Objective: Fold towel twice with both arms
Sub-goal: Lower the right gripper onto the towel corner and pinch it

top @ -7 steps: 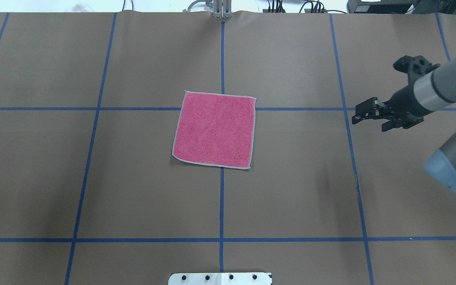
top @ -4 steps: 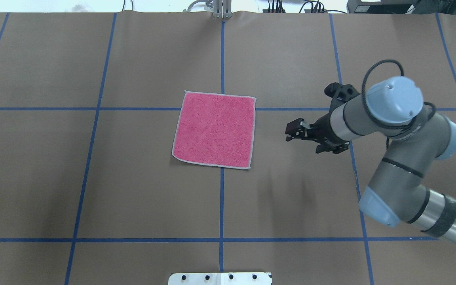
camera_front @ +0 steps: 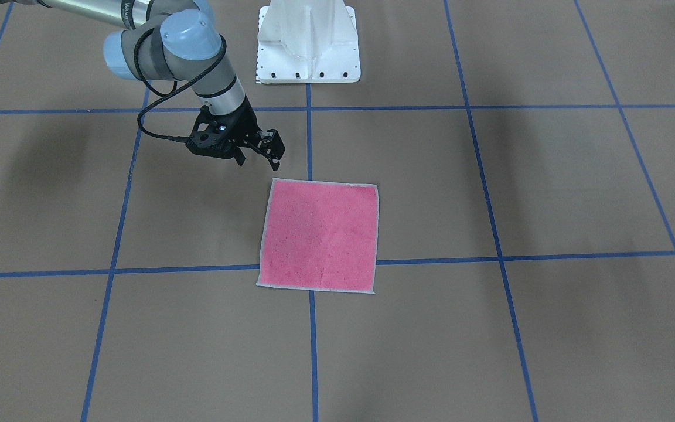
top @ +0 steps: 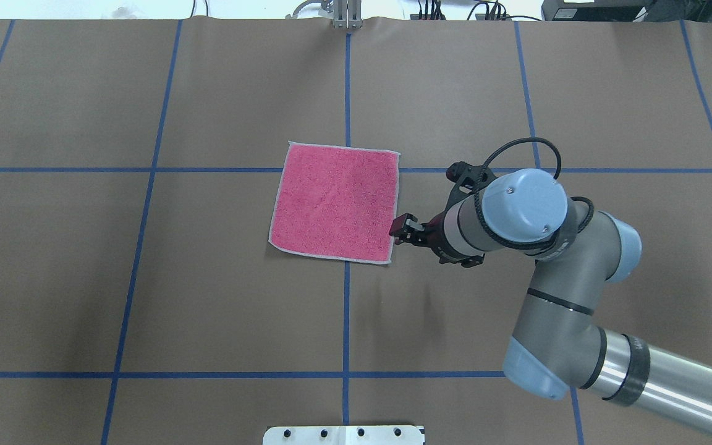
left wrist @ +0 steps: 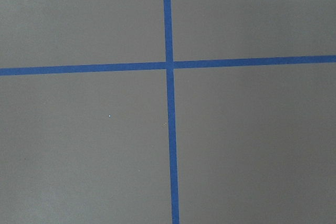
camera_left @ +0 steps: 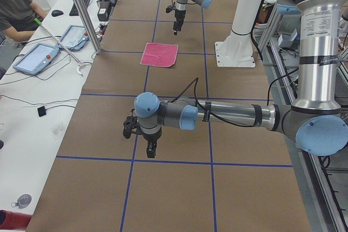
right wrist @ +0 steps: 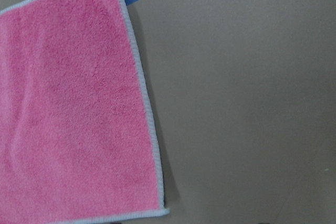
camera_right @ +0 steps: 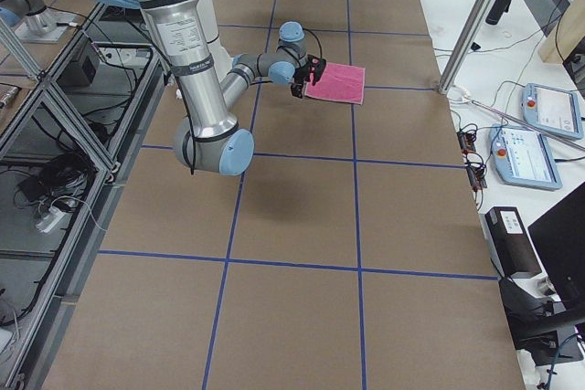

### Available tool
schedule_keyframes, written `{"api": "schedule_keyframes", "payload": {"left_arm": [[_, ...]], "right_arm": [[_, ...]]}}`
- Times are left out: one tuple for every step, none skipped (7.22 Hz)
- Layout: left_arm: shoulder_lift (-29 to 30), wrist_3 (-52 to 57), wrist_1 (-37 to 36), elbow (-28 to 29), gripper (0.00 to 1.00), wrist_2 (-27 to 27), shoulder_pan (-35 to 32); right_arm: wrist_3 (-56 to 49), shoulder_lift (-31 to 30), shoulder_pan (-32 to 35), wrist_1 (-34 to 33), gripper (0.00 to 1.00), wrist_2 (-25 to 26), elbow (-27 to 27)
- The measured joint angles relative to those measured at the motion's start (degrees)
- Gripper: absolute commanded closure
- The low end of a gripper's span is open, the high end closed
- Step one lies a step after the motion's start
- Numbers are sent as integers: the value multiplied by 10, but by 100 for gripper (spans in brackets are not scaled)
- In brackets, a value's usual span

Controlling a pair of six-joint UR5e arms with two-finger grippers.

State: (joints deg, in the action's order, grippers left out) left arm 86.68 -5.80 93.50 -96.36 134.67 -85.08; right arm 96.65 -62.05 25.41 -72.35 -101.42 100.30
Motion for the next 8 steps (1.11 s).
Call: {"api": "schedule_keyframes", "payload": {"left_arm": [[0, 0, 0, 1, 0, 0, 0], [0, 0, -1, 1, 0, 1, 0], [0, 0, -1, 1, 0, 1, 0], [1, 0, -1, 1, 0, 1, 0], [1, 0, 0, 1, 0, 1, 0], [1, 0, 0, 1, 0, 1, 0], [1, 0, 0, 1, 0, 1, 0], [1, 0, 0, 1, 0, 1, -1]], "right_arm": [[19, 20, -6, -1, 17, 15, -18], [30, 32, -11, -1, 20, 31, -31], [37, 36, -15, -1, 23, 43, -40], [43, 38, -20, 0, 28, 55, -45], [48, 38, -23, 0, 30, 66, -47], [51, 37, -25, 0, 34, 73, -48], [52, 35, -26, 0, 37, 76, -49], [53, 35, -27, 0, 37, 78, -49]]}}
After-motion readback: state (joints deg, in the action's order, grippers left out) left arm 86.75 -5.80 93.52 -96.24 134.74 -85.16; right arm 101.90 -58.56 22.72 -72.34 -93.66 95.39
